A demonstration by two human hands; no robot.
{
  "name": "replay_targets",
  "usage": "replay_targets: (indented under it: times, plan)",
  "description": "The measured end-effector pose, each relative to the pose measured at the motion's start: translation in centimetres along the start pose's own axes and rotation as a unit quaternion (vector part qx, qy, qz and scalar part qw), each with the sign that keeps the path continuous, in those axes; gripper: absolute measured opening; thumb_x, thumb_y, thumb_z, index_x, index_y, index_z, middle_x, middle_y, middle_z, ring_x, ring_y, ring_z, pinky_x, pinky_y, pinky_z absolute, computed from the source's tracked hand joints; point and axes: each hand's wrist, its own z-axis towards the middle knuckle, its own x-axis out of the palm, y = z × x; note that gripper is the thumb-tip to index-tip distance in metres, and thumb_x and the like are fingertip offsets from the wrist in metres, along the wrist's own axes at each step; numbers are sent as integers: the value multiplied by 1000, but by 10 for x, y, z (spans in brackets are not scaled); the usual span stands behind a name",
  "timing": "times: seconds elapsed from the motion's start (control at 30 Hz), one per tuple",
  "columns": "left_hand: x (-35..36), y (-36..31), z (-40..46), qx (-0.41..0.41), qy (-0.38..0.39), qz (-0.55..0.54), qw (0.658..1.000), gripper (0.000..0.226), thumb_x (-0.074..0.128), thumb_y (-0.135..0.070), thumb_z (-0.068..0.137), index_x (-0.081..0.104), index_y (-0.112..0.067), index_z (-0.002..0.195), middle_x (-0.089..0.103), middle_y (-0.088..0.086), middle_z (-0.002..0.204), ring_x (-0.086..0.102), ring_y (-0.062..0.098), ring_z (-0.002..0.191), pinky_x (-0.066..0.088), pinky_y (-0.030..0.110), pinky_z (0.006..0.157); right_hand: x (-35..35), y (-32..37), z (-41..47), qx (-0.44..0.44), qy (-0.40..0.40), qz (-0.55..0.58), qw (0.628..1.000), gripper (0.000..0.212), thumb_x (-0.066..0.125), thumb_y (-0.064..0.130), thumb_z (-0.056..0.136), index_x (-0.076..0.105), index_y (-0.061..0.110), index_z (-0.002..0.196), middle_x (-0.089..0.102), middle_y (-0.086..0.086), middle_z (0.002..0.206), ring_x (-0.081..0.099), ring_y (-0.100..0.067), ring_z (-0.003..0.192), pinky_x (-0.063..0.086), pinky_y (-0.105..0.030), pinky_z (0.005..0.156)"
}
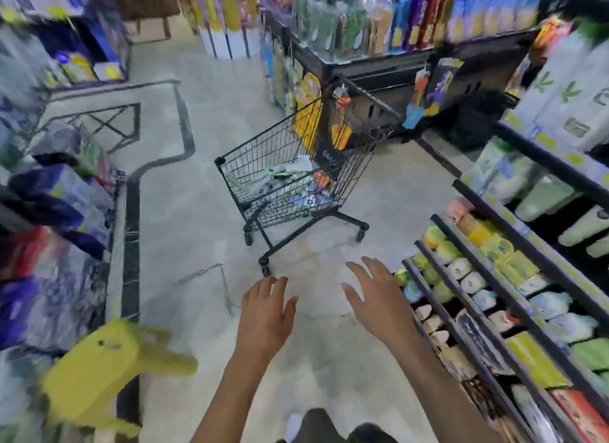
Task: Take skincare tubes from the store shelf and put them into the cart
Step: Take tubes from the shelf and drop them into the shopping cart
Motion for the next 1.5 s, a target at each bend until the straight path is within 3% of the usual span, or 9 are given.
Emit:
replay_targets:
  times: [0.27, 0.63, 1.07, 1.3, 1.5]
  plan:
    - [15, 30, 77, -51, 26, -7, 998, 39, 63, -34, 98, 61, -11, 129, 65, 13, 123, 60, 38, 115, 53, 51, 94, 24, 1, 78, 5, 50, 34, 998, 51, 46, 50, 104, 50, 28, 149, 39, -5, 162, 27, -27, 153, 27, -40, 122]
    - [43, 7, 281, -62, 59, 2, 996, 37, 55, -38, 99, 58, -13, 127, 63, 9, 115, 58, 35, 106, 50, 46, 88, 11, -65, 221, 19, 117, 75, 990, 53, 38, 53, 105, 41, 33, 154, 27, 2, 167, 14, -19, 157, 20, -36, 127]
    - [84, 65, 409, -160, 72, -16, 984, 36, 55, -37, 100, 62, -15, 128, 66, 5, 115, 61, 30, 105, 52, 43, 88, 38, -67, 471, -44, 171, 66, 982, 48, 50, 42, 105, 47, 27, 150, 38, -3, 161, 28, -23, 151, 33, -42, 120]
    - [123, 125, 514, -206, 150, -49, 966, 49, 44, -44, 95, 61, -12, 129, 65, 9, 113, 61, 33, 105, 52, 47, 87, 61, -49, 608, -18, 216, 65, 974, 48, 57, 36, 103, 51, 18, 148, 45, -5, 152, 39, -25, 142, 41, -41, 112]
    - [166, 158, 612, -205, 216, -67, 952, 49, 57, -36, 99, 53, -11, 141, 60, 15, 126, 57, 36, 115, 51, 46, 92, 103, -56, 712, -6, 282, 40, 958, 50, 63, 29, 99, 53, 15, 146, 52, -10, 145, 48, -31, 134, 43, -41, 106]
